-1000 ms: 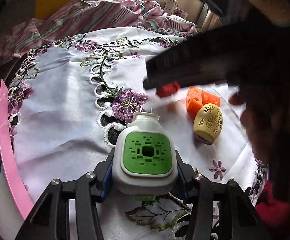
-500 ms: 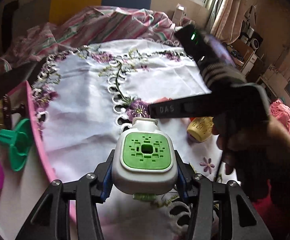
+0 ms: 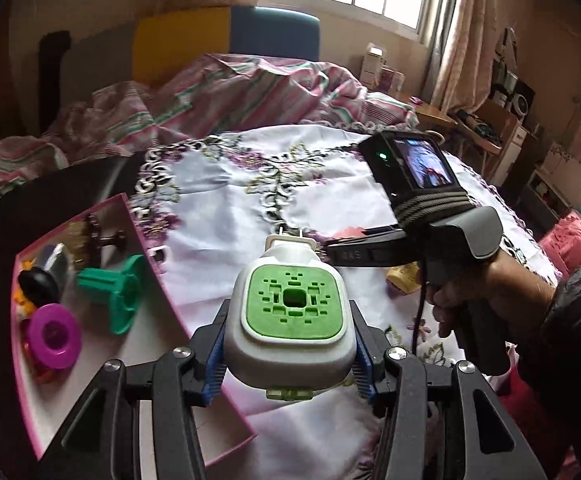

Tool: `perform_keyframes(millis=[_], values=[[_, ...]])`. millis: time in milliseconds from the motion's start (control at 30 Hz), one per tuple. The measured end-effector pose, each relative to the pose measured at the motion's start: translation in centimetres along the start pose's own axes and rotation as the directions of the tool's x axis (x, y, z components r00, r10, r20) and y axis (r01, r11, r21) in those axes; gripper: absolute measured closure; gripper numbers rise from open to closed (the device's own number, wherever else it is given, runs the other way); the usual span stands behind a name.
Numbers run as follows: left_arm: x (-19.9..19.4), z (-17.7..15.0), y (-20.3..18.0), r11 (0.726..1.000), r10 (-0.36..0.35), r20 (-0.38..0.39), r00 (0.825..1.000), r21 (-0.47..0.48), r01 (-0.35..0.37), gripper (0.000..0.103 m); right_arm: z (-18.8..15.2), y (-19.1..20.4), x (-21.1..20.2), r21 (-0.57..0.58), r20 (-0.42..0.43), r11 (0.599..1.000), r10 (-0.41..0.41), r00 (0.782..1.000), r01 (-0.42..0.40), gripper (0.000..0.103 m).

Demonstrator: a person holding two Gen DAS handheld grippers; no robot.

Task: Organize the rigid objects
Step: 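Carry the plug-in device into the tray with the left tool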

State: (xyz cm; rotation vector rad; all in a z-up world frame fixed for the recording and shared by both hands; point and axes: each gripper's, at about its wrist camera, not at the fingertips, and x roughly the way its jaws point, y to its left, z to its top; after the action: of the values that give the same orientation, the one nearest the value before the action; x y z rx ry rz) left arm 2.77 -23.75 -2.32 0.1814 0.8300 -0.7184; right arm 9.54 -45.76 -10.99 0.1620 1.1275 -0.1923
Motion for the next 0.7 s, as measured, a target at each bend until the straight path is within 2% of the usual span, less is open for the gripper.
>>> perform_keyframes(millis=[700], values=[[-2.5, -2.0, 5.7, 0.988, 0.087, 0.0, 0.996, -0.128, -0.086, 0.051, -0.2, 0.6, -0.1, -0.057, 0.032, 0.998, -0.036, 0.999, 0.038, 0.053]])
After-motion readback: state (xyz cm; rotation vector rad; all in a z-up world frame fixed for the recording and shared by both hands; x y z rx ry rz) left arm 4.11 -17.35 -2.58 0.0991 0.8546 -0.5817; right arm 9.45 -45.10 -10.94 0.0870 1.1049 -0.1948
